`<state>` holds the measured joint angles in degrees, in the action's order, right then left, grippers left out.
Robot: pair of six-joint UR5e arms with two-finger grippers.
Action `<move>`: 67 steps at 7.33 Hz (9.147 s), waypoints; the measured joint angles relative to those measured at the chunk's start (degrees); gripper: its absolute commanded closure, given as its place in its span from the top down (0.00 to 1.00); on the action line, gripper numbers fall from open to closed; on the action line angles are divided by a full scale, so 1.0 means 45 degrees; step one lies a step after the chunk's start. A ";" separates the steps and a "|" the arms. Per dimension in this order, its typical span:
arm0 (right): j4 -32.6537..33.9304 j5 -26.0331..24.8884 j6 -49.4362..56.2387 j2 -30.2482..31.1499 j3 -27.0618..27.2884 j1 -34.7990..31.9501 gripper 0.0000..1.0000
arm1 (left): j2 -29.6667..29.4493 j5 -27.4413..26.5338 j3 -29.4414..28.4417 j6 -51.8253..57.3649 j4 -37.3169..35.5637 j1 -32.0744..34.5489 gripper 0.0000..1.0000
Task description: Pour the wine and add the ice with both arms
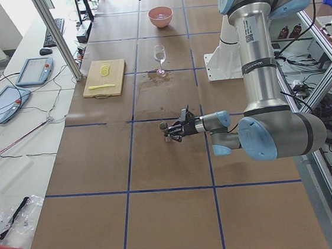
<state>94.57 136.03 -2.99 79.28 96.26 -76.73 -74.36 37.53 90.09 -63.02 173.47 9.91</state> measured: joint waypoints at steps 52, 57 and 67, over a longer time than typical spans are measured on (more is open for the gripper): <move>-0.6736 -0.0247 -1.3230 0.1060 0.3883 0.3016 0.00 | -0.2770 2.0996 0.2697 0.7373 -1.0987 1.4896 1.00; -0.5971 -0.5125 -1.9915 -0.4111 0.3475 0.8494 0.00 | -0.2774 2.0996 0.2685 0.7383 -1.0741 1.4887 1.00; -0.4667 -0.7144 -2.0838 -0.5767 0.3060 1.0444 0.90 | -0.2770 2.0984 0.2815 0.7344 -1.0701 1.4906 1.00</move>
<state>73.57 103.89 -96.76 53.32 110.03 -29.73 -86.82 131.96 102.76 -29.97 125.32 76.99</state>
